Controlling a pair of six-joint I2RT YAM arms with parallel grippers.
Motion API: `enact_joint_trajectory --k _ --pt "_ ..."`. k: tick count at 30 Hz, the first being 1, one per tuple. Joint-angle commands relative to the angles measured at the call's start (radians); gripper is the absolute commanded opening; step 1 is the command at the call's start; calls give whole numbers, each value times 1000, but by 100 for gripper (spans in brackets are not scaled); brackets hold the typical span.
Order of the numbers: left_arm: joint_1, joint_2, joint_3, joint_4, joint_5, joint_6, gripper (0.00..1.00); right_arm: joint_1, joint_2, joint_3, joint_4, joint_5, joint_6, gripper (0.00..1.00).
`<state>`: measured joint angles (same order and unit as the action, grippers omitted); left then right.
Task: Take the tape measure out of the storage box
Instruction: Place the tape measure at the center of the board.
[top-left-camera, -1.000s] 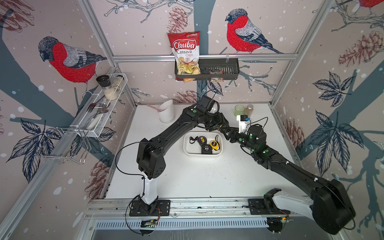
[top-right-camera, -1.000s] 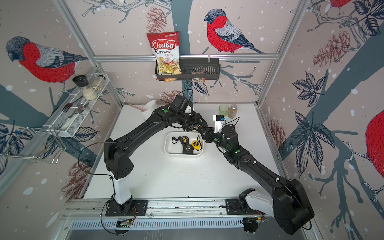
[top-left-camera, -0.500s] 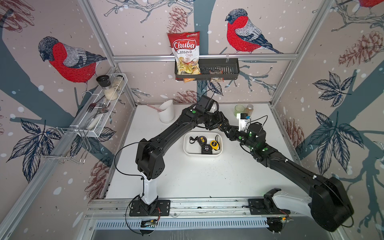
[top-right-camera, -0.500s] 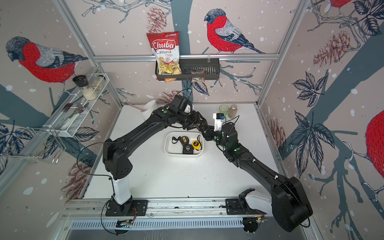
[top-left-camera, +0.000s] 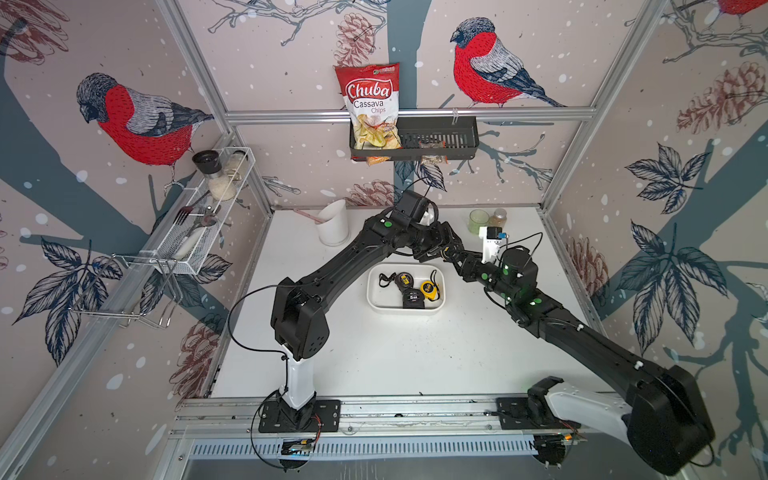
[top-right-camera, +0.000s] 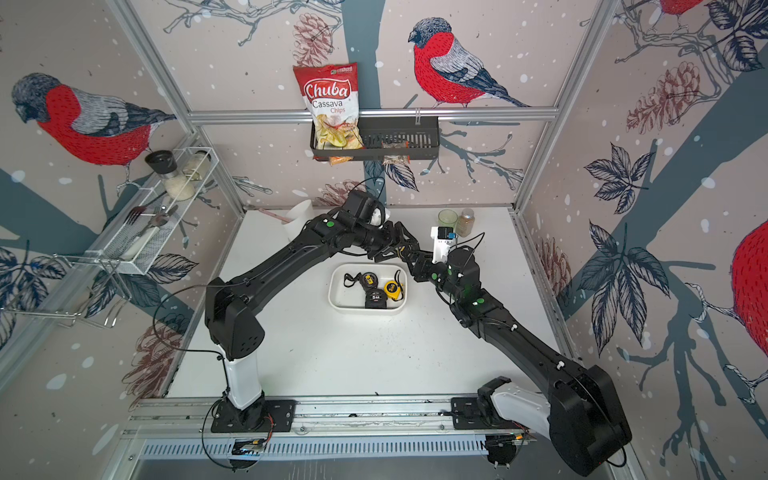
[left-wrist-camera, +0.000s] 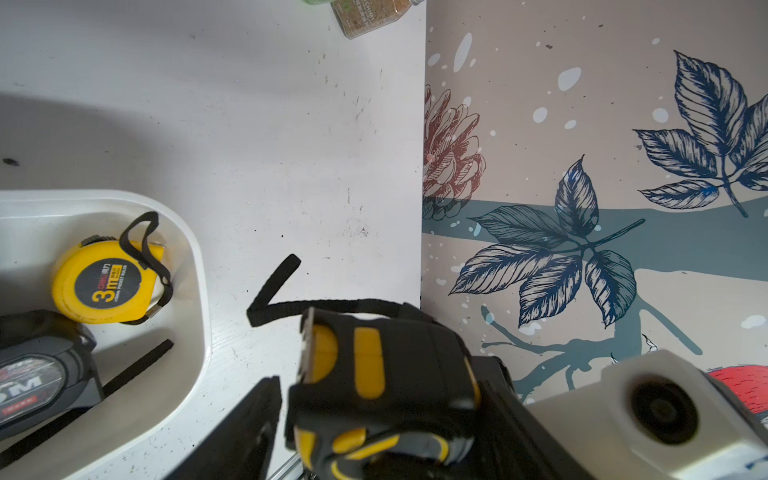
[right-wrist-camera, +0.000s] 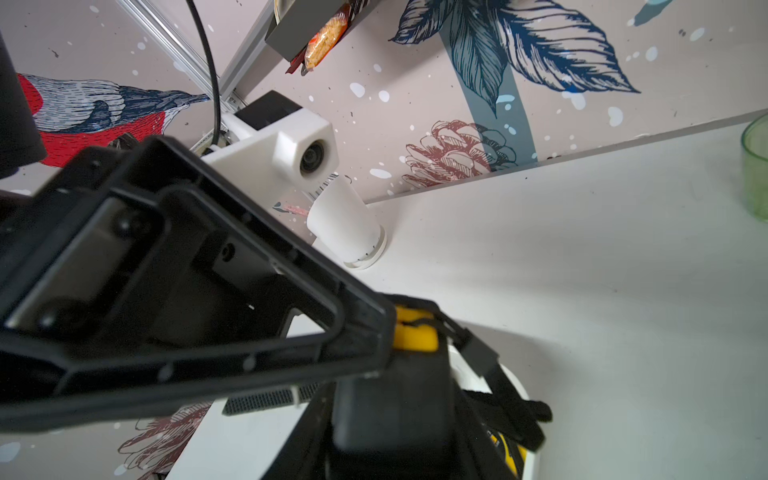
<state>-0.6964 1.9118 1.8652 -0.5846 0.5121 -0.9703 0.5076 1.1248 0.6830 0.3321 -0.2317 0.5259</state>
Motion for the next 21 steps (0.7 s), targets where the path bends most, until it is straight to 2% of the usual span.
enact_joint_trajectory --k 1,8,14,17,21 --pt "6 -15 -13 44 16 2 81 -7 -23 1 13 17 -8 0" --pt "50 -48 -77 28 -36 29 82 -70 -109 -21 -93 36 -14 0" --pt "121 -79 -85 -97 -140 146 82 -273 -230 -144 -99 -10 43 0" --pt "130 -75 -81 -161 -187 207 82 -360 -222 -165 -95 -66 55 0" --pt "129 -61 -83 -221 -235 256 81 -422 -156 -180 -63 -118 80 0"
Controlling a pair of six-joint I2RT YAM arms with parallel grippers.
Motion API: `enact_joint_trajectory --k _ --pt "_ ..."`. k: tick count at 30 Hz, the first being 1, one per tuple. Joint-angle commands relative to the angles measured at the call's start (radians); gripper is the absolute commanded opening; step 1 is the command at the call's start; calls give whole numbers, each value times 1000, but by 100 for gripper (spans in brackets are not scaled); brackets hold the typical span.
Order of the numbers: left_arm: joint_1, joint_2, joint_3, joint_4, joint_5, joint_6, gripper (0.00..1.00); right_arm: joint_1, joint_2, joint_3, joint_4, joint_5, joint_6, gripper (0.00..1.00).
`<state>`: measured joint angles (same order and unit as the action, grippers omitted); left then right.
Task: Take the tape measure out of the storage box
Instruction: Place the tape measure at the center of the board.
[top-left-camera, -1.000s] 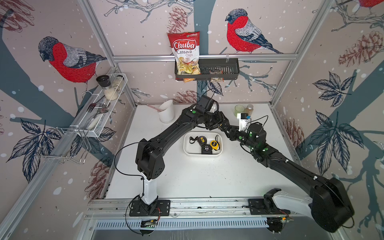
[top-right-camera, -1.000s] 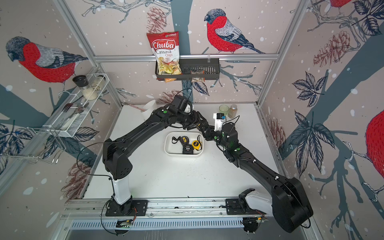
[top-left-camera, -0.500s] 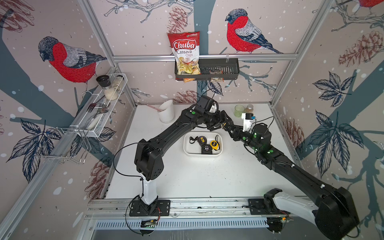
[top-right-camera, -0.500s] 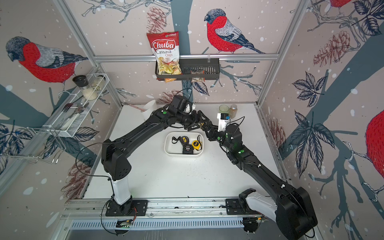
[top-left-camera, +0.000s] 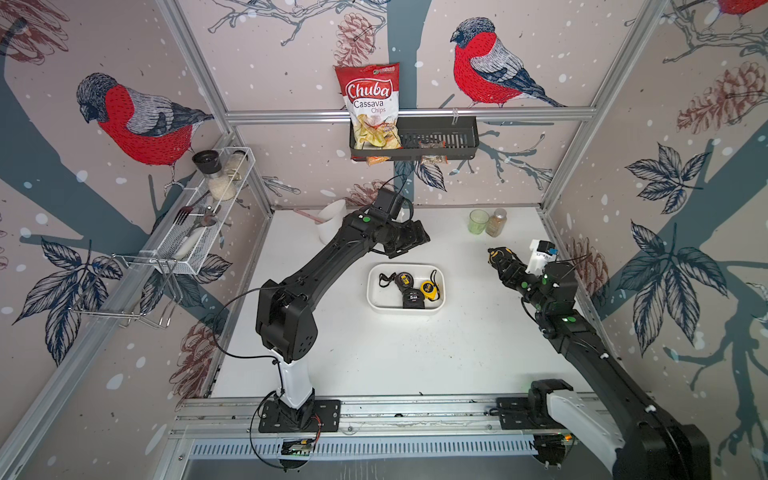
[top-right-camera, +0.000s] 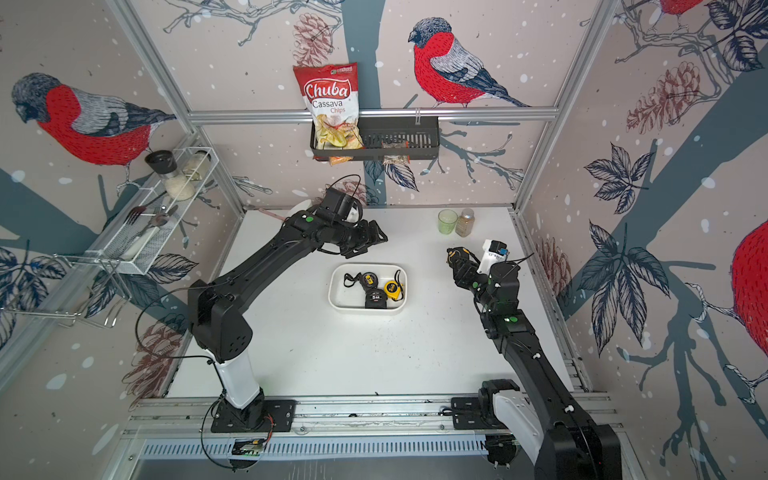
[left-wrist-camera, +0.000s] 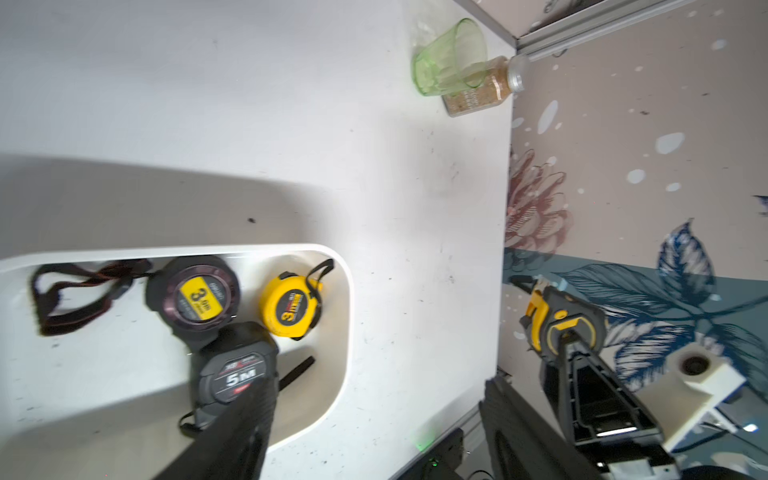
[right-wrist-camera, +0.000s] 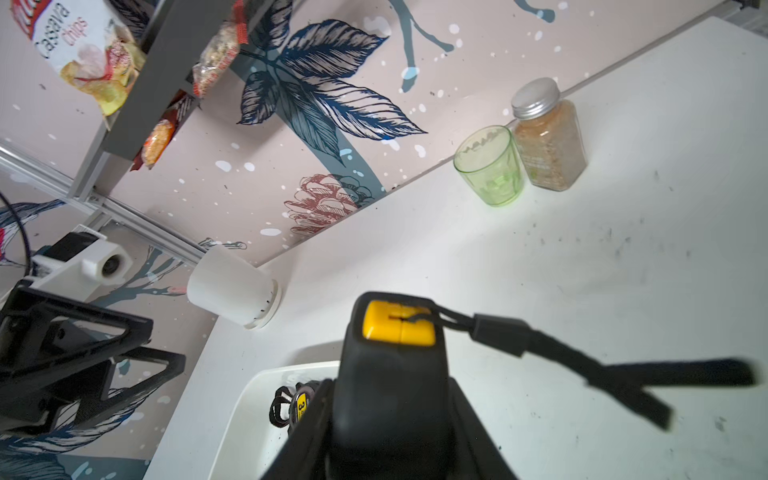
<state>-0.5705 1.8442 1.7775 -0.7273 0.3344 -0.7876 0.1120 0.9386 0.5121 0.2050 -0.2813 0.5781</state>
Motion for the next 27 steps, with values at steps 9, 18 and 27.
enact_joint_trajectory --k 9,18,27 --pt "0 13 -3 -159 -170 132 81 -112 241 -37 250 -170 144 0" --pt "-21 13 -50 -155 -199 127 80 -139 539 65 314 -328 174 0" --pt "-53 17 -84 -149 -215 105 80 -107 787 155 316 -397 186 0"
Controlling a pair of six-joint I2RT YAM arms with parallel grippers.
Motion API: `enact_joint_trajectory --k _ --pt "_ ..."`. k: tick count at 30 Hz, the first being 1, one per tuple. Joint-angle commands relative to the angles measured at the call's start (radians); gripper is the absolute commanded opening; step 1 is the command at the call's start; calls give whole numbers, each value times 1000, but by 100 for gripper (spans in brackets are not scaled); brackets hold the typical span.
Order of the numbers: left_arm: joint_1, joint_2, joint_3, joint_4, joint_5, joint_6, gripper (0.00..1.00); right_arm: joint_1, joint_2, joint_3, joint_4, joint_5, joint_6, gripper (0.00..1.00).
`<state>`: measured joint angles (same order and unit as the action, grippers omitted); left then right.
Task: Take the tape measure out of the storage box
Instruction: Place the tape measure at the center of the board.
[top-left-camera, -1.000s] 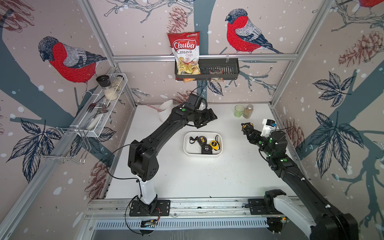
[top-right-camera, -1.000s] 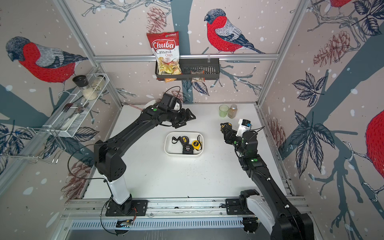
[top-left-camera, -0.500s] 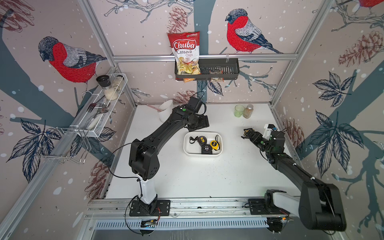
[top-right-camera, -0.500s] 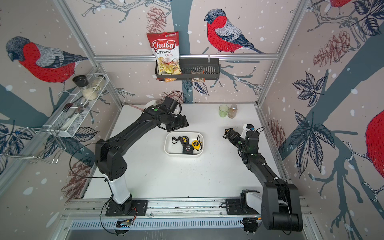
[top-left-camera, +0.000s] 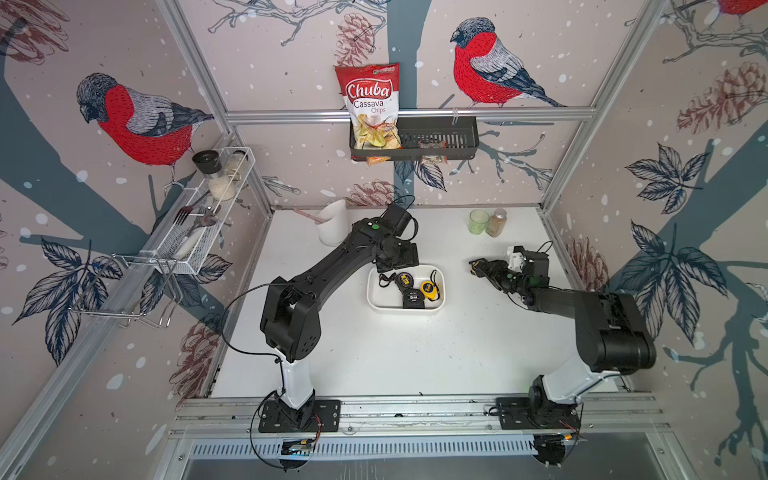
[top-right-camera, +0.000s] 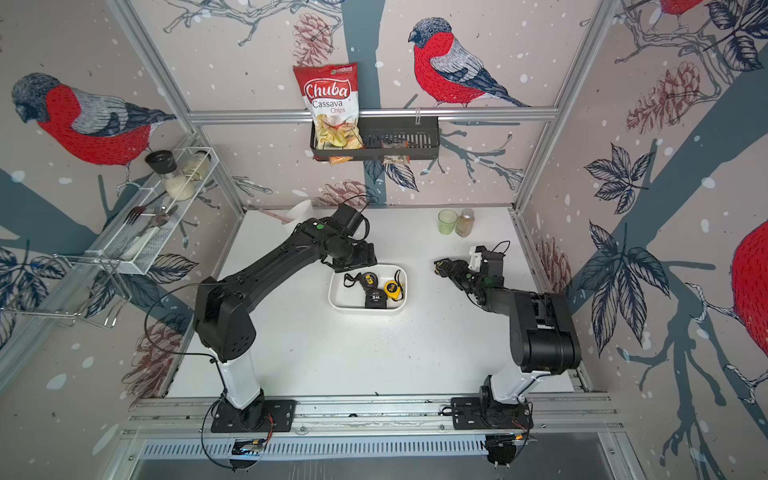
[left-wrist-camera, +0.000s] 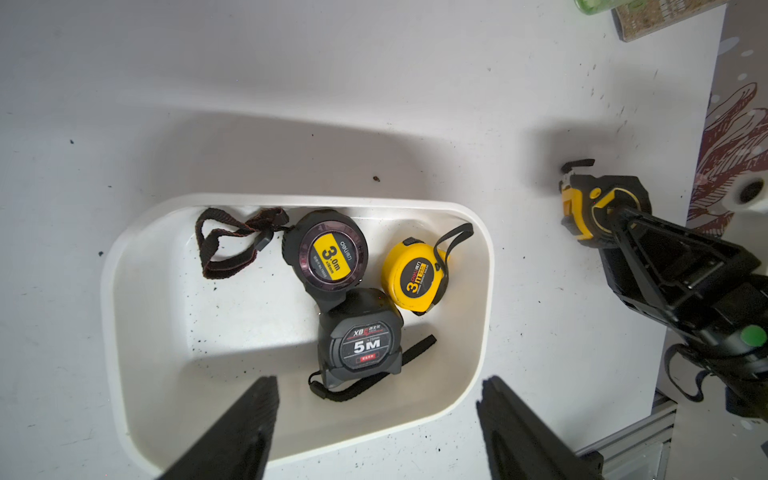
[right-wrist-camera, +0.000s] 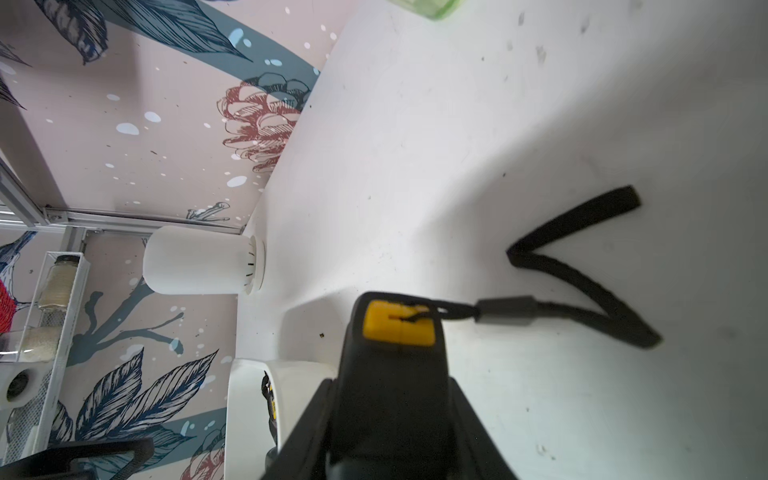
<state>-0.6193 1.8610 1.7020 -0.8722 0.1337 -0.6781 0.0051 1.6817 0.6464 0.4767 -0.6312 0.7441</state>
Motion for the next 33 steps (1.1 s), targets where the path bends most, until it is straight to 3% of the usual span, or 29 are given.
enact_joint_trajectory --k 1,9,16,24,33 --pt "-8 -2 -13 -5 -17 -7 80 1 65 33 41 -51 18 0" --pt "-10 -14 -30 -34 -53 -16 83 16 177 116 -18 -43 -15 0" --pt "-14 -28 -47 -25 -51 -38 83 43 187 127 -79 -15 -27 0" --pt "-13 -34 -47 -36 -56 -40 82 57 197 155 -178 23 -40 10" --pt "-8 -35 -45 -39 -38 -35 81 55 179 131 -196 51 -4 33"
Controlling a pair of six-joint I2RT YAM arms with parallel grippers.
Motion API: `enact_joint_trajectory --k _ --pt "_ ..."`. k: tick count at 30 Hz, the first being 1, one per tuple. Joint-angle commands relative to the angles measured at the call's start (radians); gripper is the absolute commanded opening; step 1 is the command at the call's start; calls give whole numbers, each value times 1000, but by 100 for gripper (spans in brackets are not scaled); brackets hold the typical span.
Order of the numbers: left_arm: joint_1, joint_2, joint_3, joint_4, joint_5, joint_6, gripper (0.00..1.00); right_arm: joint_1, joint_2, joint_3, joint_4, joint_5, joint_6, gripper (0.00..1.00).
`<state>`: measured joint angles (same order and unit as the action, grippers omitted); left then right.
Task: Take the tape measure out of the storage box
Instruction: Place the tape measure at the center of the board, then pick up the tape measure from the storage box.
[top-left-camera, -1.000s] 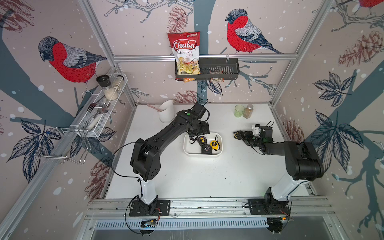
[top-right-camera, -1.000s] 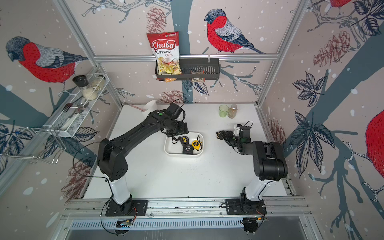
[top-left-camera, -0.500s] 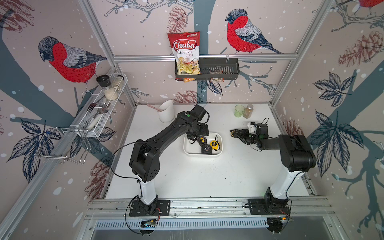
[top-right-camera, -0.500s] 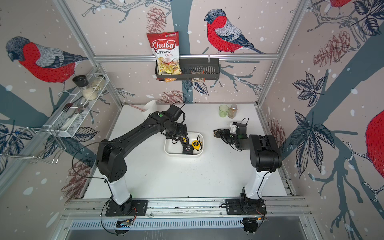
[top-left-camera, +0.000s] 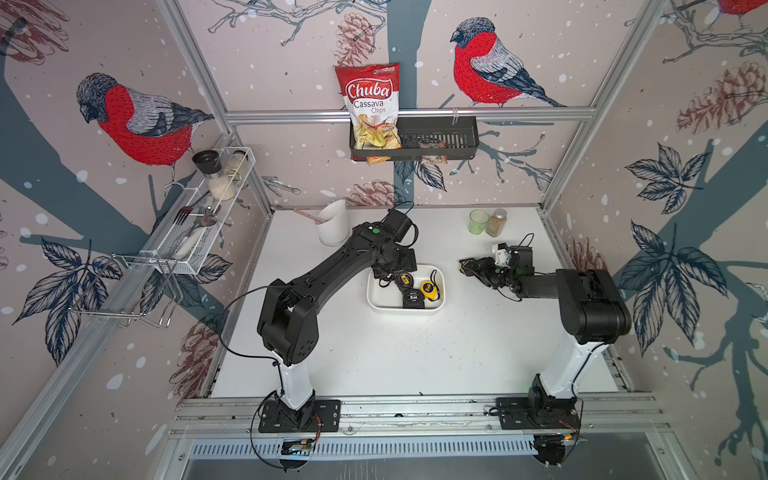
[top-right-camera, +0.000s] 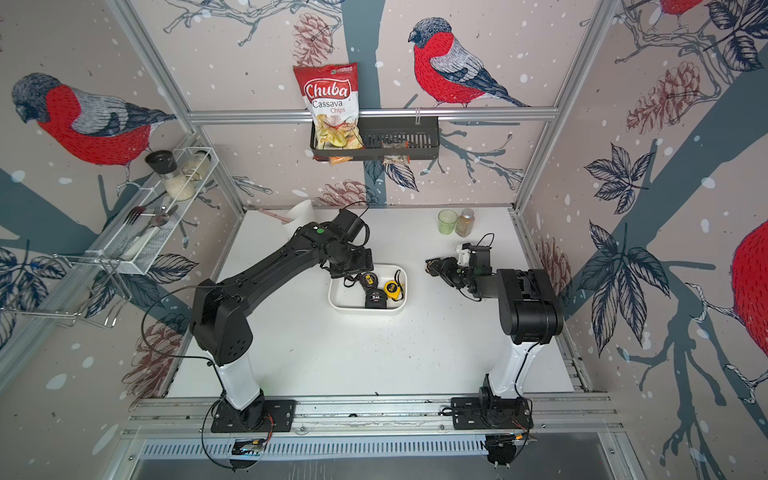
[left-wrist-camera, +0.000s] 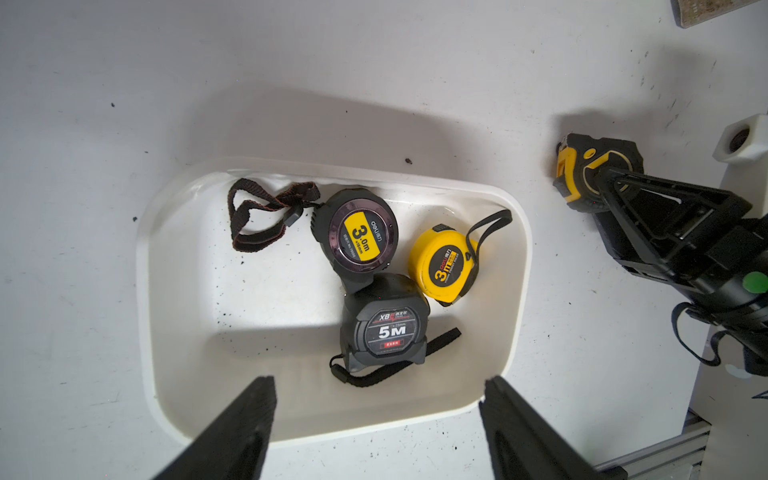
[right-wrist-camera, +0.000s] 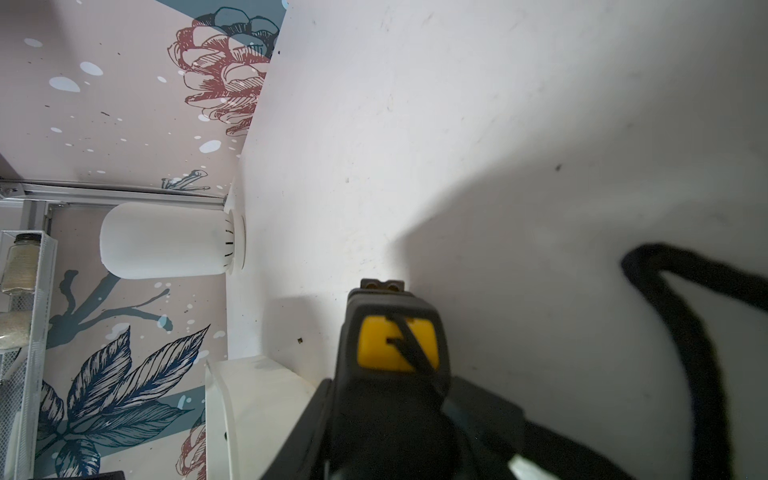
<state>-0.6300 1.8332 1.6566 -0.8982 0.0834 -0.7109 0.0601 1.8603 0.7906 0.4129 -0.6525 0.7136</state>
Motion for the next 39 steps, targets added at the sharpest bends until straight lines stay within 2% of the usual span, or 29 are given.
enact_joint_trajectory --k 1,5,15,26,33,39 --pt "3 -8 1 -12 16 -2 82 0 -1 -17 -128 76 32 36" --pt "5 -8 2 -7 32 -1 81 -2 -7 -30 -117 82 44 46" --pt "13 -6 20 -4 52 2 81 -16 -27 -45 -119 94 53 59" --pt "17 9 36 -16 55 18 83 -23 -148 -70 -206 155 51 76" --pt "20 41 16 -31 40 36 88 -25 -295 -82 -327 275 -6 82" --pt "20 103 -31 -26 7 34 88 42 -513 -40 -426 444 -152 84"
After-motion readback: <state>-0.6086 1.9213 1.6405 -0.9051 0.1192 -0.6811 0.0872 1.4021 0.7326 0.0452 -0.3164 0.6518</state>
